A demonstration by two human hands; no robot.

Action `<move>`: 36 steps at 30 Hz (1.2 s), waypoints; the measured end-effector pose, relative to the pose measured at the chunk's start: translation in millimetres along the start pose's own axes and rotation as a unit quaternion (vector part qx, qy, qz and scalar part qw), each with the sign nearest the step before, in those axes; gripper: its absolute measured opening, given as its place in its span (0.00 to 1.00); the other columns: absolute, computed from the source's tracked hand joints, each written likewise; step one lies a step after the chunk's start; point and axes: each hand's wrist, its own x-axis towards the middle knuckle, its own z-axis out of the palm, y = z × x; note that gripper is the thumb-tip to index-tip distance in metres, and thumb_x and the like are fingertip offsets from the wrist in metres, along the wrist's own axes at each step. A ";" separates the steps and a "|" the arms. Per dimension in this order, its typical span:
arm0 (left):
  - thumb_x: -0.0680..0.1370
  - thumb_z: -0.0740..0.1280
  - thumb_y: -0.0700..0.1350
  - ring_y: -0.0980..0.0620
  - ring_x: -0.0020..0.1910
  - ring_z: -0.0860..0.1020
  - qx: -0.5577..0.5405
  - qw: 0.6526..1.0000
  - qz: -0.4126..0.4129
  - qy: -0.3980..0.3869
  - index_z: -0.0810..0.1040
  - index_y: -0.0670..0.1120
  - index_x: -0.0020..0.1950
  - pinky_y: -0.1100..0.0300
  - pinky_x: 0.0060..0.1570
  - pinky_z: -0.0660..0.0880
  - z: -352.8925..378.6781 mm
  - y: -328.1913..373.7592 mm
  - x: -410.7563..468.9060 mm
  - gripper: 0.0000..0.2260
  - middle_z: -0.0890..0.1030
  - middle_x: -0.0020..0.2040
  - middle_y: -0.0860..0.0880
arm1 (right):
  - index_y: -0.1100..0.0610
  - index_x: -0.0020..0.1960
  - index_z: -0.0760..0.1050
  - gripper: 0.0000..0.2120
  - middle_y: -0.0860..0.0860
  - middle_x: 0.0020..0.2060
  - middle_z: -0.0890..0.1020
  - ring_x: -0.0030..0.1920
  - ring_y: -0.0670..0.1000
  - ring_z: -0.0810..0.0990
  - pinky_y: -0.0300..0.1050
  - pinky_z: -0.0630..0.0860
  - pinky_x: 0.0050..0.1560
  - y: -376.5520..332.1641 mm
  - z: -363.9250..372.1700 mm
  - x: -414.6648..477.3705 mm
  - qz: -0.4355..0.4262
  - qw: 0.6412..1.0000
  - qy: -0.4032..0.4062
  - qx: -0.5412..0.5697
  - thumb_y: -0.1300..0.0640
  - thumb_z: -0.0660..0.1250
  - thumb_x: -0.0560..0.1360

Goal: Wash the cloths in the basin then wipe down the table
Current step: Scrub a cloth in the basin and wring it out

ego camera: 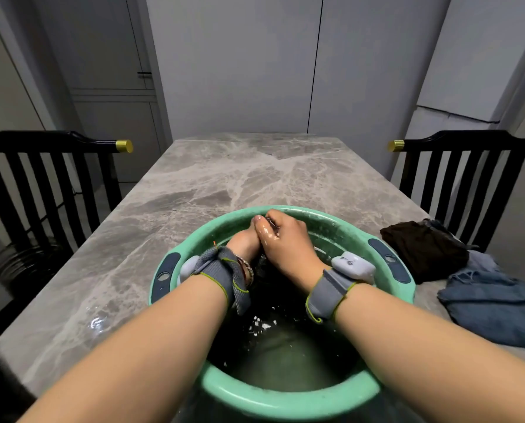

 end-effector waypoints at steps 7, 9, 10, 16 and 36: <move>0.82 0.53 0.50 0.43 0.67 0.72 0.210 0.977 -0.004 0.030 0.74 0.36 0.64 0.58 0.64 0.67 1.5 1.1 11.7 0.21 0.74 0.66 0.38 | 0.61 0.51 0.77 0.22 0.64 0.54 0.80 0.56 0.62 0.78 0.47 0.71 0.49 21.3 -10.1 3.8 0.147 0.965 -0.107 -0.191 0.48 0.50 0.81; 0.79 0.61 0.54 0.43 0.60 0.77 0.280 0.957 -0.023 0.075 0.79 0.38 0.57 0.57 0.55 0.72 0.6 -7.4 9.3 0.21 0.80 0.58 0.39 | 0.62 0.60 0.73 0.22 0.63 0.61 0.75 0.60 0.62 0.75 0.48 0.71 0.53 28.0 -12.8 3.1 0.178 0.934 -0.157 -0.268 0.47 0.51 0.81; 0.76 0.64 0.55 0.43 0.57 0.79 0.318 0.944 -0.026 0.086 0.80 0.40 0.56 0.57 0.52 0.73 1.2 -13.1 7.6 0.20 0.81 0.55 0.40 | 0.61 0.65 0.69 0.23 0.63 0.65 0.71 0.63 0.63 0.73 0.50 0.70 0.58 30.2 -15.2 1.7 0.191 0.916 -0.192 -0.295 0.45 0.53 0.80; 0.80 0.60 0.44 0.44 0.65 0.74 0.409 0.909 -0.059 -0.041 0.71 0.41 0.68 0.55 0.62 0.71 8.7 -43.1 -1.3 0.17 0.74 0.66 0.43 | 0.57 0.76 0.53 0.26 0.61 0.75 0.56 0.74 0.63 0.58 0.54 0.58 0.71 32.5 -12.5 -12.0 0.181 0.820 -0.383 -0.384 0.49 0.55 0.81; 0.81 0.57 0.49 0.43 0.65 0.74 0.495 0.865 -0.055 -0.062 0.74 0.40 0.65 0.54 0.61 0.71 10.6 -34.9 -7.0 0.18 0.76 0.65 0.41 | 0.59 0.68 0.66 0.22 0.59 0.65 0.73 0.65 0.61 0.71 0.51 0.68 0.63 40.6 -1.0 -15.8 0.084 0.820 -0.356 -0.439 0.52 0.61 0.77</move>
